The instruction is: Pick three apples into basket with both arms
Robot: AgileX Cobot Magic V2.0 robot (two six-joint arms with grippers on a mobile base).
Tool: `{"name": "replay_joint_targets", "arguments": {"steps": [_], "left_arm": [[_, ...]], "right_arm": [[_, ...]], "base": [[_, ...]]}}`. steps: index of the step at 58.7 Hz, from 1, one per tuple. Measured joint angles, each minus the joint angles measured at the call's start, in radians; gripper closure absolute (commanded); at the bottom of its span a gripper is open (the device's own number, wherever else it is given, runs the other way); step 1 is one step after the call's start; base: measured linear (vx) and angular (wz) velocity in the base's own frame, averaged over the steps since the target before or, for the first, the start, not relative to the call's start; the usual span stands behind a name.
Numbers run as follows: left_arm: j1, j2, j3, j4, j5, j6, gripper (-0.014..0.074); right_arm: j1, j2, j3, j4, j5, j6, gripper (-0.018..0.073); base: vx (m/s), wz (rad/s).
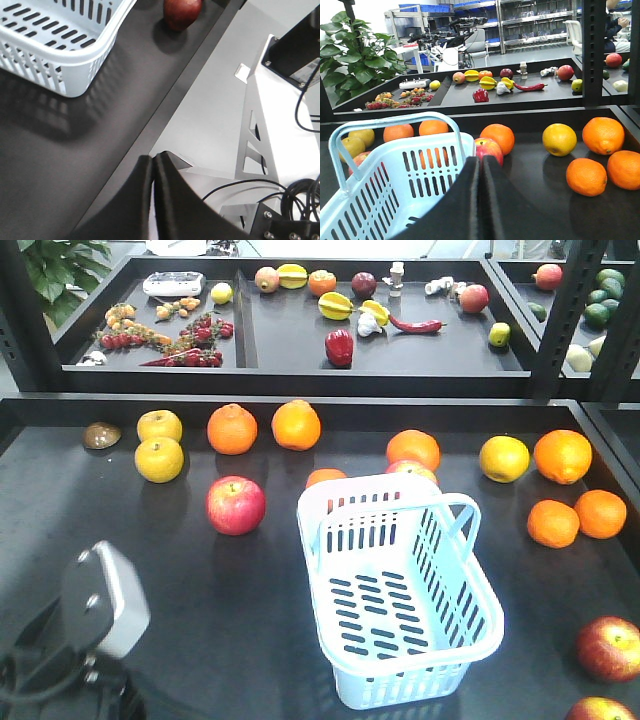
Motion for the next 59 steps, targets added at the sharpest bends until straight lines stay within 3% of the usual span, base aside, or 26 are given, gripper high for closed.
{"name": "replay_joint_targets", "arguments": {"steps": [52, 59], "left_arm": [[0.0, -0.008, 0.019, -0.016, -0.027, -0.021, 0.0603], [0.0, -0.008, 0.019, -0.016, -0.027, -0.021, 0.0603]], "right_arm": [[0.0, 0.0, 0.0, 0.003, -0.005, 0.006, 0.0567], [0.0, 0.0, 0.0, 0.087, -0.051, 0.078, 0.0567]], "base": [[0.0, 0.0], [0.0, 0.0]]}}
